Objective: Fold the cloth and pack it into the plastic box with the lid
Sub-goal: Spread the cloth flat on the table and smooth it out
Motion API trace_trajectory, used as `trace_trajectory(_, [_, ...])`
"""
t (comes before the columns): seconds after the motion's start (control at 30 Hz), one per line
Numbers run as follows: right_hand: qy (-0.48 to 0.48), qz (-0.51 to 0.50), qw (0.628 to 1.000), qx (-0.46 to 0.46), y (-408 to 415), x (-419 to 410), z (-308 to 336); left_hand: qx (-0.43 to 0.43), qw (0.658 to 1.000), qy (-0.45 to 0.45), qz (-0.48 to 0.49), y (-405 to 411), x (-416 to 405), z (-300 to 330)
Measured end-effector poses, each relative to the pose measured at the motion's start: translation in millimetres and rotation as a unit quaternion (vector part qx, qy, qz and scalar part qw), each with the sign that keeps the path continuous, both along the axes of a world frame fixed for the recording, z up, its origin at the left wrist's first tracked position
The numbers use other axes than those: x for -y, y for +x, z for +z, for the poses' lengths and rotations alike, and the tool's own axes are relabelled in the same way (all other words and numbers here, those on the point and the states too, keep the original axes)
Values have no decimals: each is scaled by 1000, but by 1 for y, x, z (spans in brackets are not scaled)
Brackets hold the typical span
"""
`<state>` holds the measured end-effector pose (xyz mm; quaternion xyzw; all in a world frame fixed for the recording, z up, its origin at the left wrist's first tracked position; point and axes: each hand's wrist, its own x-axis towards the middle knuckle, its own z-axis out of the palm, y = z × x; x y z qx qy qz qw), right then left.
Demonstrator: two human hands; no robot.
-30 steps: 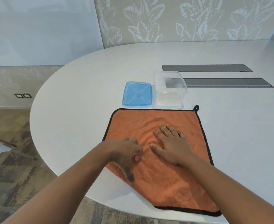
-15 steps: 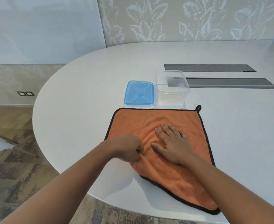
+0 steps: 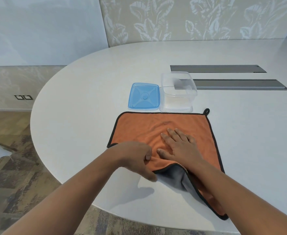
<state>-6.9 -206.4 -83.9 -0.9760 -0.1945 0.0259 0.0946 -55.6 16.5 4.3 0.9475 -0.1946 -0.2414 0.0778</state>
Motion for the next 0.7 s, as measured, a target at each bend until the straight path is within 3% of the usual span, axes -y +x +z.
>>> trace_trajectory(0.07, [0, 2, 1000, 2, 0, 0, 0, 78, 994, 52, -49, -3, 7, -3])
trace_trajectory(0.13, [-5, 3, 1000, 0, 0, 0, 0, 116, 989, 46, -73, -6, 13, -5])
trace_trajectory(0.37, [-1, 1, 1000, -7, -3, -1, 5, 7, 997, 64, -40, -1, 16, 23])
trace_trajectory(0.57, [-7, 1, 1000, 0, -6, 1, 7, -15, 991, 132, 11, -3, 8, 48])
trace_trajectory(0.7, [-3, 2, 1000, -5, -6, 0, 6, -46, 991, 116, 44, -6, 5, 57])
